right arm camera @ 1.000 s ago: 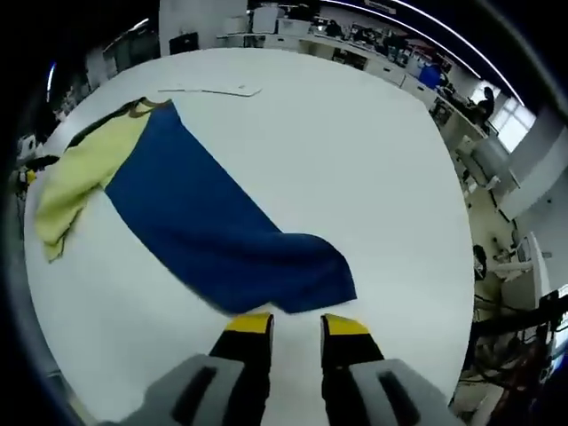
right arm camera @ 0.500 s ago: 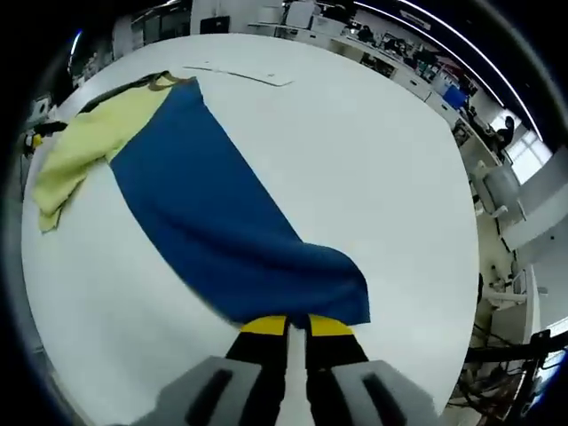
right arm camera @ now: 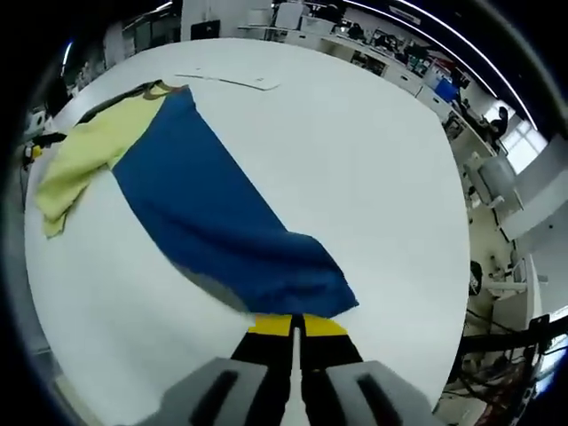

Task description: Fold the garment on the visible template until the final outline fits inside the template.

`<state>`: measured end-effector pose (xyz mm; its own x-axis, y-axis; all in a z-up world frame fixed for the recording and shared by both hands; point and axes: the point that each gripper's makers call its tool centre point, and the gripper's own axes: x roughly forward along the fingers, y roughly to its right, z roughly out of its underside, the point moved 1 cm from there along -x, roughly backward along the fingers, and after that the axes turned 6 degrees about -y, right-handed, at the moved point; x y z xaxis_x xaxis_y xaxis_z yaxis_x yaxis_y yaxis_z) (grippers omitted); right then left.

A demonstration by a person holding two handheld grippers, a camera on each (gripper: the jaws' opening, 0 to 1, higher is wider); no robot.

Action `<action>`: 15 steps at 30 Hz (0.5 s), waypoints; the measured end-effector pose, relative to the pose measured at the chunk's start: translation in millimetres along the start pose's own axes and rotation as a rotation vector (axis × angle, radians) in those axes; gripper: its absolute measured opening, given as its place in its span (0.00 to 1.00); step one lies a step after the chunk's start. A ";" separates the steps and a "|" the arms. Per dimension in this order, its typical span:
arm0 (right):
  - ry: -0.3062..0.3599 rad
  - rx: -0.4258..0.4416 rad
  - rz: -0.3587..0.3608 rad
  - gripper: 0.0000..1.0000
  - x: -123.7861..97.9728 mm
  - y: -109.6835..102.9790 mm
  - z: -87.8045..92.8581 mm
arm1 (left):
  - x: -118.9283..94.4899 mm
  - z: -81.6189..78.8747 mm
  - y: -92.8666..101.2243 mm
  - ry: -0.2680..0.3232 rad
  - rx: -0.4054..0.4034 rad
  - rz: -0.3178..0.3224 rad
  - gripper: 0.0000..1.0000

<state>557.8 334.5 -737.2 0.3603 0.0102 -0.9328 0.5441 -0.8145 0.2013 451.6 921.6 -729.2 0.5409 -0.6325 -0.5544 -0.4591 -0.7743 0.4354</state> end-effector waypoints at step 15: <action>-0.064 0.018 -0.009 0.00 -16.5 -14.3 20.6 | 3.8 3.5 2.1 0.001 -0.009 0.006 0.80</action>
<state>528.4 334.0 -730.8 0.3059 -0.0193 -0.9519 0.5330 -0.8249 0.1880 450.3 917.7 -732.9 0.5386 -0.6374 -0.5510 -0.4562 -0.7704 0.4454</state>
